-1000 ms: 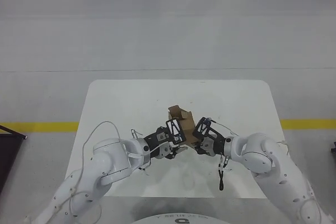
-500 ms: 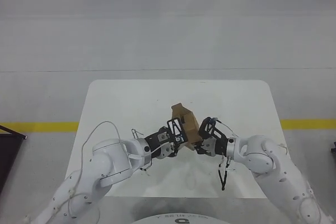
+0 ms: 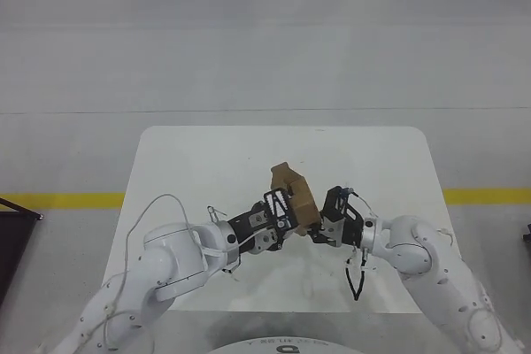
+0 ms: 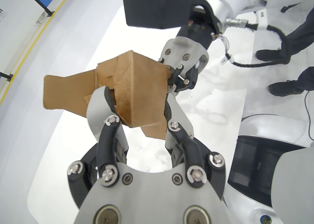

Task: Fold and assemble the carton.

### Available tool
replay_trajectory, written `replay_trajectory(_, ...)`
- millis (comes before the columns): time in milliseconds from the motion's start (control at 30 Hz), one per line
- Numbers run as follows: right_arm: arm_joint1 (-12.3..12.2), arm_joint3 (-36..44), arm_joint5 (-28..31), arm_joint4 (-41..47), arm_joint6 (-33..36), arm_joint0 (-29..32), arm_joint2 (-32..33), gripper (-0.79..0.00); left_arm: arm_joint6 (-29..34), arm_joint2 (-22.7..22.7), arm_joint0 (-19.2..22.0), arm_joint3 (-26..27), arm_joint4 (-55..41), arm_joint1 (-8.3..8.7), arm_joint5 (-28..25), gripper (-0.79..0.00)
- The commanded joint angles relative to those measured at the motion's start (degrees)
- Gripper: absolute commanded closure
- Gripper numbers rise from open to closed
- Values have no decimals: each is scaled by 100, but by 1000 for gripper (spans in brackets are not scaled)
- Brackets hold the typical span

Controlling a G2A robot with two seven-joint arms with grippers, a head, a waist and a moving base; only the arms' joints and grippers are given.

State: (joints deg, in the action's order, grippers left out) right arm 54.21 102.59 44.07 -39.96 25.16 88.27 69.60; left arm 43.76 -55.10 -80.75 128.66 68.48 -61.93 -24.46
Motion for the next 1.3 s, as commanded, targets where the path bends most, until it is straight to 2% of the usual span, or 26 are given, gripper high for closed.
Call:
replay_trajectory(0,1,-36,60,-126,-79,-19,-13,0,-97,-50,-28,68,46,4,80,-785)
replay_trajectory(200,8,-73,207,-491,-328,-32,-65,0,-433,-304,-188,200,-139,27,209,-785)
replay_trajectory(500,12,-27,113,-804,-324,-38,-177,0,-507,-531,-347,270,-308,82,-82,-779)
replay_trajectory(533,10,-21,109,-816,-323,-37,-176,0,-529,-532,-348,276,-429,85,-162,-736)
replay_trajectory(567,8,-14,109,-821,-318,-35,-176,0,-523,-536,-340,269,-562,88,-253,-616)
replay_trajectory(600,6,-12,112,-808,-282,-29,-188,0,-501,-542,-313,264,-667,92,-341,-582)
replay_trajectory(633,4,-19,117,-735,-223,-27,-204,0,-434,-550,-280,247,-735,96,-403,-597)
replay_trajectory(667,-1,-17,83,-686,-55,-37,-230,0,-364,-546,-238,235,-769,98,-434,-650)
replay_trajectory(700,-8,19,-8,-683,201,-74,-251,0,-313,-543,-195,228,-807,97,-429,-754)
replay_trajectory(733,-15,57,-57,-632,401,-107,-263,0,-268,-561,-159,230,-862,98,-418,-785)
replay_trajectory(1000,-68,262,-340,-79,1530,-301,-301,0,-68,-776,4,-4,-1498,125,-481,-785)
replay_trajectory(1100,-73,254,-397,33,1607,-324,-334,0,62,-768,17,-17,-1562,140,-535,-727)
replay_trajectory(1133,-74,241,-390,36,1627,-338,-351,0,132,-760,19,-16,-1575,147,-577,-634)
replay_trajectory(1167,-75,229,-378,35,1635,-350,-367,0,192,-754,17,-14,-1605,154,-602,-594)
replay_trajectory(1200,-76,210,-353,59,1620,-360,-379,0,253,-751,13,-19,-1629,160,-611,-600)
replay_trajectory(1267,-78,182,-328,90,1604,-384,-397,0,385,-727,11,-40,-1668,173,-647,-514)
